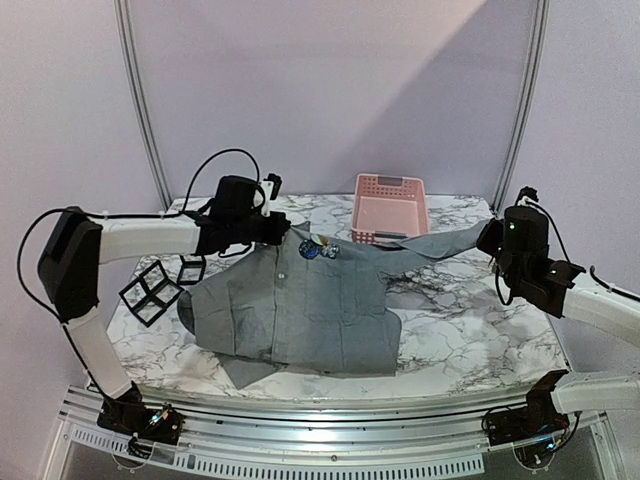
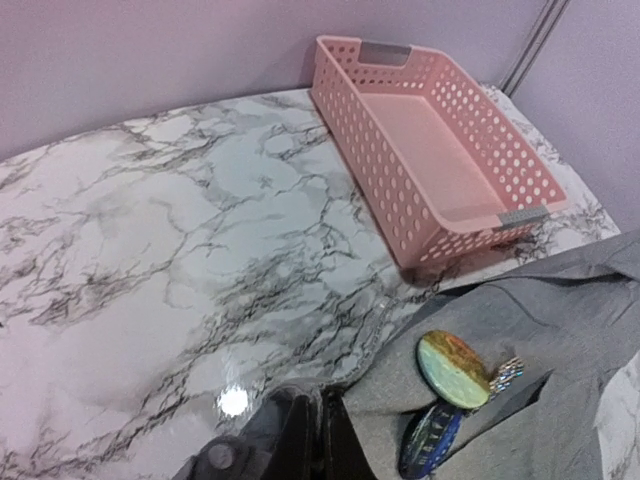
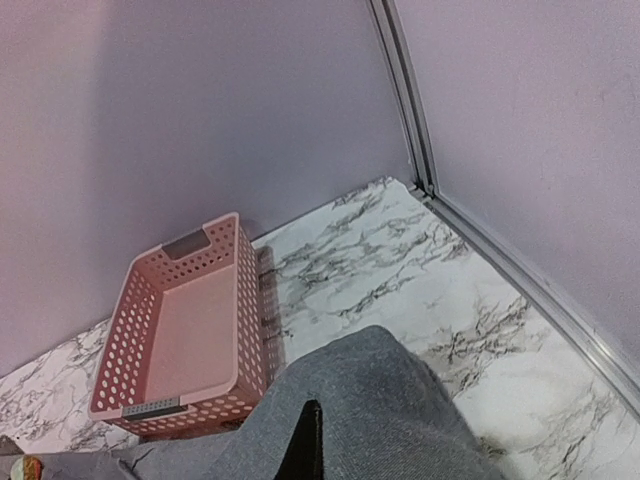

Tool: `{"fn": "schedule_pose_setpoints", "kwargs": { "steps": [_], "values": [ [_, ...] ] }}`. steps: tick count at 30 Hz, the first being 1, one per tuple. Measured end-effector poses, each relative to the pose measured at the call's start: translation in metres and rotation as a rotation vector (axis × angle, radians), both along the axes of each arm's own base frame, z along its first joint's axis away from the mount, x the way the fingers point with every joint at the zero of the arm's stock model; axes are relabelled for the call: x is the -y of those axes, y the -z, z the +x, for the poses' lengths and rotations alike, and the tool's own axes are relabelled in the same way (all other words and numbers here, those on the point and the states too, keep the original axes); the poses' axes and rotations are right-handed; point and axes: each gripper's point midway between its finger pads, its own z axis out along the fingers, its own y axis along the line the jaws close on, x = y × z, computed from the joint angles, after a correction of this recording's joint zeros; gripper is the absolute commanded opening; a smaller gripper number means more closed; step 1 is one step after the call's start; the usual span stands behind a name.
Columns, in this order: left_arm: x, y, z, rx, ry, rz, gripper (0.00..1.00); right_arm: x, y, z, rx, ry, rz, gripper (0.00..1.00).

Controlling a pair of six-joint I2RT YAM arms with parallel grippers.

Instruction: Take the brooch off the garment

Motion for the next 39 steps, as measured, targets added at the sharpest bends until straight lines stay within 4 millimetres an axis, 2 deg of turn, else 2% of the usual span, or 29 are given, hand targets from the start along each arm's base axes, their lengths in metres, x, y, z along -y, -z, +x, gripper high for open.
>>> {"fn": "schedule_pose_setpoints", "kwargs": {
  "steps": [3, 6, 10, 14, 15, 16, 17, 18, 20, 23, 25, 27, 32, 35, 39],
  "values": [
    [0.019, -0.002, 0.019, 0.011, 0.03, -0.013, 0.0, 0.001, 0.021, -0.001, -0.055, 0.017, 0.055, 0.0],
    [0.027, 0.0, 0.029, 0.015, 0.042, -0.014, 0.0, 0.003, 0.039, -0.004, -0.096, 0.04, 0.105, 0.0],
    [0.028, 0.017, 0.034, -0.004, 0.035, 0.005, 0.0, 0.01, 0.066, -0.004, -0.158, 0.075, 0.139, 0.0],
    [0.023, 0.027, 0.039, -0.009, -0.001, 0.026, 0.0, 0.029, 0.085, 0.0, -0.201, 0.129, 0.177, 0.02],
    [0.021, 0.027, 0.04, -0.009, -0.009, 0.026, 0.12, 0.035, 0.088, 0.002, -0.209, 0.144, 0.19, 0.07],
    [0.02, 0.028, 0.041, -0.012, -0.018, 0.024, 0.28, 0.041, 0.092, 0.003, -0.216, 0.159, 0.204, 0.15],
    [0.018, 0.029, 0.043, -0.017, -0.031, 0.02, 0.45, 0.046, 0.096, 0.005, -0.225, 0.171, 0.22, 0.32],
    [0.016, 0.03, 0.045, -0.017, -0.04, 0.025, 0.54, 0.049, 0.099, 0.006, -0.233, 0.182, 0.234, 0.49],
    [0.009, 0.032, 0.049, -0.02, -0.074, 0.031, 0.65, 0.055, 0.111, 0.008, -0.264, 0.197, 0.247, 0.74],
    [-0.007, 0.036, 0.048, -0.019, -0.122, 0.041, 0.79, 0.056, 0.124, 0.007, -0.315, 0.19, 0.246, 0.88],
    [-0.016, 0.037, 0.041, -0.022, -0.137, 0.058, 0.86, 0.053, 0.126, 0.007, -0.328, 0.173, 0.247, 0.94],
    [-0.024, 0.029, 0.034, -0.022, -0.149, 0.055, 0.92, 0.049, 0.124, 0.006, -0.339, 0.136, 0.233, 0.99],
    [-0.036, -0.018, 0.01, 0.032, -0.159, 0.005, 0.98, 0.033, 0.097, 0.003, -0.303, -0.008, 0.203, 0.99],
    [-0.047, -0.038, -0.01, 0.052, -0.17, -0.003, 0.99, 0.013, 0.081, 0.001, -0.281, -0.12, 0.184, 0.98],
    [-0.048, -0.044, -0.033, 0.024, -0.149, 0.023, 0.99, -0.026, 0.078, -0.005, -0.297, -0.293, 0.169, 0.93]
  ]
}}
